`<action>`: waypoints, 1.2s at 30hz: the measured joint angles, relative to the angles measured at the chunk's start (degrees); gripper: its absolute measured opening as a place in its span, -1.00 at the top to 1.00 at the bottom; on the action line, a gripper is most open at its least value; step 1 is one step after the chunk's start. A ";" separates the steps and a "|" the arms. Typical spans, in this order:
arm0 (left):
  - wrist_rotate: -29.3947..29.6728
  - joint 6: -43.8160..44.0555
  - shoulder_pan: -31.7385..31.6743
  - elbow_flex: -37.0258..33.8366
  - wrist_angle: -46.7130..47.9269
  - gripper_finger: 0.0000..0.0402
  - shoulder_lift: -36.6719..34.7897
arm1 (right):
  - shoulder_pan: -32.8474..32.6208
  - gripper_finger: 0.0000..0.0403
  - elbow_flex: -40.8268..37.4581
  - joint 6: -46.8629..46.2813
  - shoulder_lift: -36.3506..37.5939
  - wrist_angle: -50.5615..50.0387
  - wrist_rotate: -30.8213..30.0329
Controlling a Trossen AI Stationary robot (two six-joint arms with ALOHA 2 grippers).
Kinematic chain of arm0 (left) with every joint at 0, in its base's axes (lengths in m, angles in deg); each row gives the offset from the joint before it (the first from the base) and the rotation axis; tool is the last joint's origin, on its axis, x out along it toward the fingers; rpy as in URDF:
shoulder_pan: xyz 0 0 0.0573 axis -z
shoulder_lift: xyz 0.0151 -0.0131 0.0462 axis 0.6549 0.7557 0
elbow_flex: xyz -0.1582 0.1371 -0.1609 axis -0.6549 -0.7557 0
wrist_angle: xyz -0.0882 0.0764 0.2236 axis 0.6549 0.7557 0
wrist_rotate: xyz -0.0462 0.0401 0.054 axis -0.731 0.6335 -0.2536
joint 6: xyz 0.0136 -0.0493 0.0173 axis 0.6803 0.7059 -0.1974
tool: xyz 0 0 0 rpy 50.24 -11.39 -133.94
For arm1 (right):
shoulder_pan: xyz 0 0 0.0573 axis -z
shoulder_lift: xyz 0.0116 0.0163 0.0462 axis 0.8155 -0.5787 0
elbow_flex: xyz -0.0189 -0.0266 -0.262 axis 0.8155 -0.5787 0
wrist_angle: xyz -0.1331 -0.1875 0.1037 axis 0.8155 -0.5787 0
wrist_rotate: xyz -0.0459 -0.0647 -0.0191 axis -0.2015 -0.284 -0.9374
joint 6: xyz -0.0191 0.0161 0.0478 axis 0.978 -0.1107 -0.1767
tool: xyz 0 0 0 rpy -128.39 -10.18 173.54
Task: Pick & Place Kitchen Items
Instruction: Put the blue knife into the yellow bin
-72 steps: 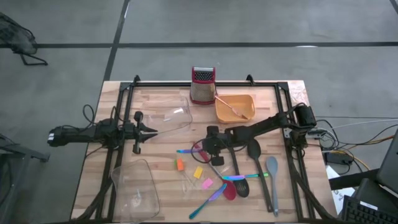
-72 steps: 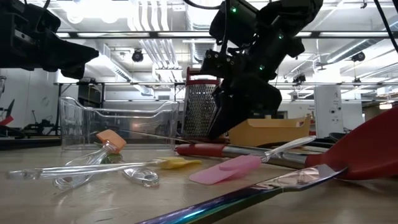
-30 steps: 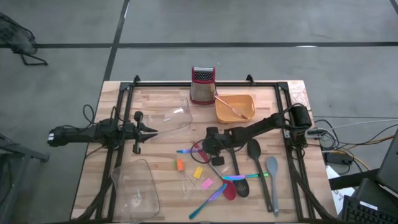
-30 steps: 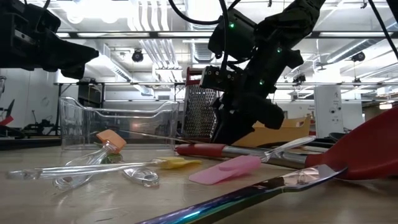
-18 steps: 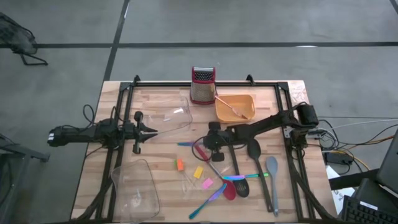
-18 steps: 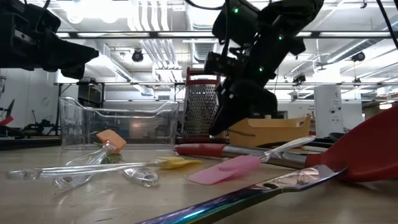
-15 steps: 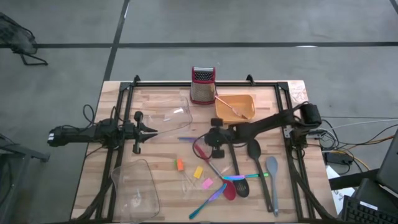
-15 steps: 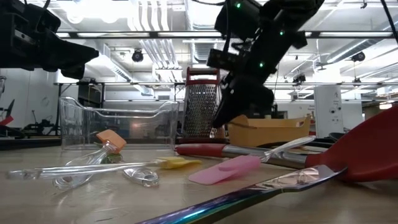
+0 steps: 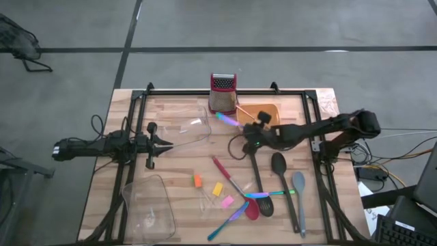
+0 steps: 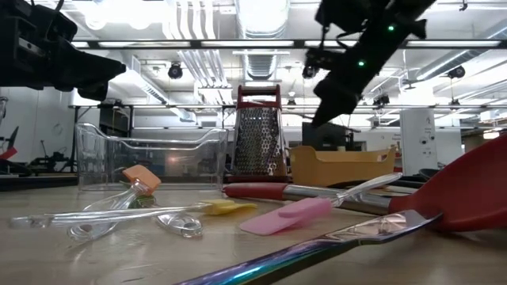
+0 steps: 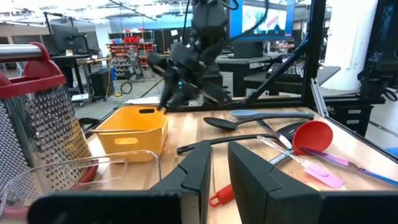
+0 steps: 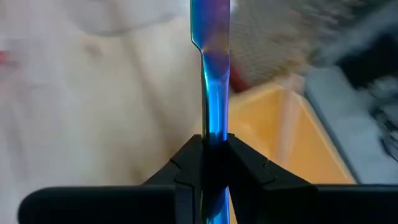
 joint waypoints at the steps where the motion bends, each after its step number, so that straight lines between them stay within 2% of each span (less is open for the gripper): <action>1: 0.00 0.00 0.00 0.00 0.01 0.69 0.00 | 0.63 0.74 -1.03 -0.28 1.32 0.34 -0.70; 7: 0.00 0.00 0.00 0.00 0.02 0.69 0.00 | 4.87 0.76 -7.83 -0.75 7.67 4.08 -0.83; 13: 0.00 0.00 0.02 0.00 0.02 0.69 0.00 | 9.52 0.73 -13.37 1.43 9.95 9.03 -0.64; 22: 0.00 0.00 0.01 0.00 0.04 0.69 0.00 | 14.17 0.77 -17.32 2.96 6.04 14.56 0.06; 31: 0.00 0.00 0.00 0.00 0.04 0.69 0.00 | 14.67 0.66 -18.08 0.65 2.67 15.55 0.06; 36: 0.00 0.00 0.00 0.00 0.04 0.69 0.00 | 14.67 0.68 -18.06 0.61 2.17 15.94 0.06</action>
